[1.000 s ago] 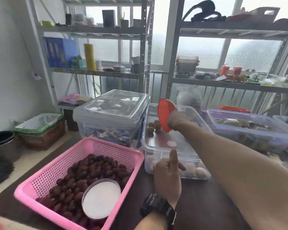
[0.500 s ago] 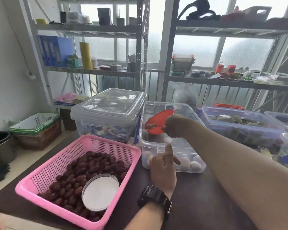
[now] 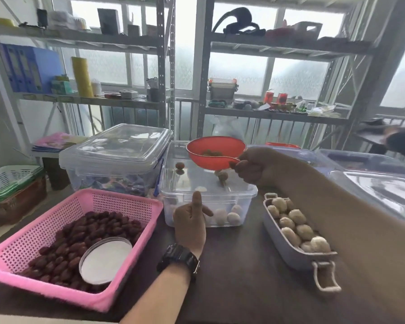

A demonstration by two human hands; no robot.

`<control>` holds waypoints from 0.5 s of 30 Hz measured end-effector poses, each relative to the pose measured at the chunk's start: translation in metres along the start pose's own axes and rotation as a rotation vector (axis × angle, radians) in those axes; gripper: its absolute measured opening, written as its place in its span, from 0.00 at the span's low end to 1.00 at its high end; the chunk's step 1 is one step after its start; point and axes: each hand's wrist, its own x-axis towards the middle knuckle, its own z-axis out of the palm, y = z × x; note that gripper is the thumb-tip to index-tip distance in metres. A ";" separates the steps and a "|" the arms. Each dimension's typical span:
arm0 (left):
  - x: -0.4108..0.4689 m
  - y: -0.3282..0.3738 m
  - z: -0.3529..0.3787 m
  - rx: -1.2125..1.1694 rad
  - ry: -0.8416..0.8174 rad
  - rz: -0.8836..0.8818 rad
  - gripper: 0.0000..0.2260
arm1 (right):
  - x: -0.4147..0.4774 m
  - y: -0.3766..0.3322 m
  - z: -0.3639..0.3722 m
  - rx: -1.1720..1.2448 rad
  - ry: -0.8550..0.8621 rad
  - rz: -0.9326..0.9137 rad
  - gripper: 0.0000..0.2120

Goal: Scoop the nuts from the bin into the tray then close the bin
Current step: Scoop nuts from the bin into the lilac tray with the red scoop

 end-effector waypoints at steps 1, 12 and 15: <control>0.000 -0.001 -0.001 -0.004 -0.004 0.006 0.31 | -0.014 0.001 -0.007 -0.009 0.013 -0.013 0.18; -0.007 0.005 0.000 0.016 -0.176 0.042 0.29 | -0.167 0.061 -0.103 -0.190 0.372 -0.078 0.16; -0.008 0.006 0.001 0.026 -0.195 0.048 0.29 | -0.188 0.084 -0.123 -0.227 0.466 -0.044 0.15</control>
